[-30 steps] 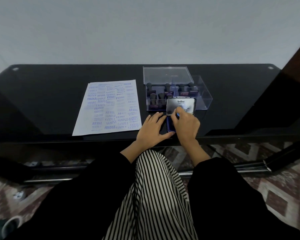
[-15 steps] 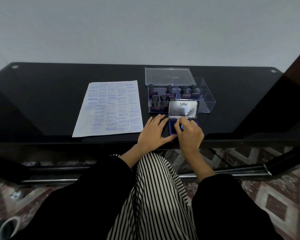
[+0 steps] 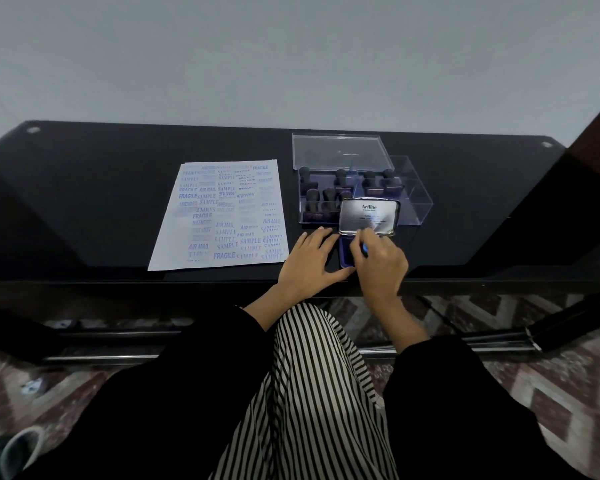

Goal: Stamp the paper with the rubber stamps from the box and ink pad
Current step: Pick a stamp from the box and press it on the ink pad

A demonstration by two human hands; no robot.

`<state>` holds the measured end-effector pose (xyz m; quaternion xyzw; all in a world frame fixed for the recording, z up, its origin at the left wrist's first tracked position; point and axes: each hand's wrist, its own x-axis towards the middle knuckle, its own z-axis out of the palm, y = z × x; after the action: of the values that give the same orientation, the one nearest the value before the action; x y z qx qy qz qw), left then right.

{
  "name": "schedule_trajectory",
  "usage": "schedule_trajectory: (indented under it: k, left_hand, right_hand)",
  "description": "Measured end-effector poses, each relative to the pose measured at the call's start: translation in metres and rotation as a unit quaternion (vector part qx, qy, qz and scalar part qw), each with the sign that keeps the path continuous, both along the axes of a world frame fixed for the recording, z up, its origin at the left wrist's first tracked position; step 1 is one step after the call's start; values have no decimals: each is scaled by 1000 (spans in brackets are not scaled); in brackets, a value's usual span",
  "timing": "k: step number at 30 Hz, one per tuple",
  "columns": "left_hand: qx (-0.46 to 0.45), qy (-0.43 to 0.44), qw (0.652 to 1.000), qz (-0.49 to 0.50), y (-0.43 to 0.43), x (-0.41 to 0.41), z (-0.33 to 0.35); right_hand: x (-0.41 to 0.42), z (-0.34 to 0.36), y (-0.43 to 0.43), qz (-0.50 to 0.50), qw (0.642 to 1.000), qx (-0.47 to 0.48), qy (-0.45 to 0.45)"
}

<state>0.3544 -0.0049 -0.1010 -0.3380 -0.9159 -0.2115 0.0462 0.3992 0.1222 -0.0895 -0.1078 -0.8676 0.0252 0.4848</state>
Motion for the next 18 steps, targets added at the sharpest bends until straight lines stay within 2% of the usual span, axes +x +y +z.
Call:
schedule_trajectory:
  k: [6,18]
  left_hand:
    - [-2,-4,1000,-2,0,1,2]
    - [1,-17,1000,-8,0,3,8]
  right_hand:
    - [10,-5,-2,9,1000,9,-3]
    - [-3,7,0,-11,992,-31,-126]
